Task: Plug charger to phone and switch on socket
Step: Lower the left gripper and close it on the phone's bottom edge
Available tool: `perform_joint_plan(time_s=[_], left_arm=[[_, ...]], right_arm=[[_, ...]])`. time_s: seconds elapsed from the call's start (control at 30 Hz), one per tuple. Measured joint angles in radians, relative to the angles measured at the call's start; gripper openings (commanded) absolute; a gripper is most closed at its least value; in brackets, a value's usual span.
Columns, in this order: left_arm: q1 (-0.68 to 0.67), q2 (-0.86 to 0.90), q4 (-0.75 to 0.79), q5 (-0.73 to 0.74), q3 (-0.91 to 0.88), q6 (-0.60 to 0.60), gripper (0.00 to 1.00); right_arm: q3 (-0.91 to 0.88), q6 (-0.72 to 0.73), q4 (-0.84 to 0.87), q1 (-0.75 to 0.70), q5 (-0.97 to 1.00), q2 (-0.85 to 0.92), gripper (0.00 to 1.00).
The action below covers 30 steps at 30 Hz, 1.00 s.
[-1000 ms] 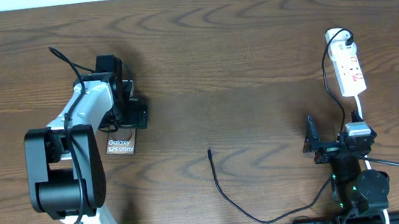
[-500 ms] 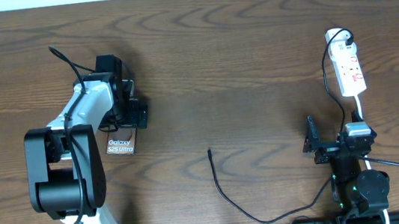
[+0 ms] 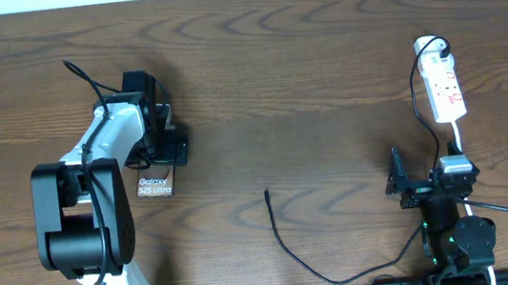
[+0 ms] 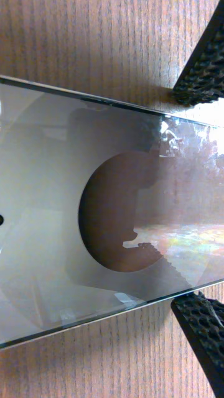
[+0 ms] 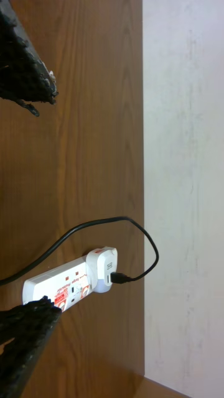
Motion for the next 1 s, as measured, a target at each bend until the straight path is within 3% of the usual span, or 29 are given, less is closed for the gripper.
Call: perform_joint_plan(time_s=[0.37,1.0], left_arm=[[0.000,0.000,0.002,0.000,0.000,0.000,1.00],[0.000,0.000,0.005,0.000,0.000,0.001,0.87]], right_arm=[[0.000,0.000,0.000,0.000,0.000,0.000,0.99],[0.000,0.000,0.000,0.000,0.000,0.000,0.99]])
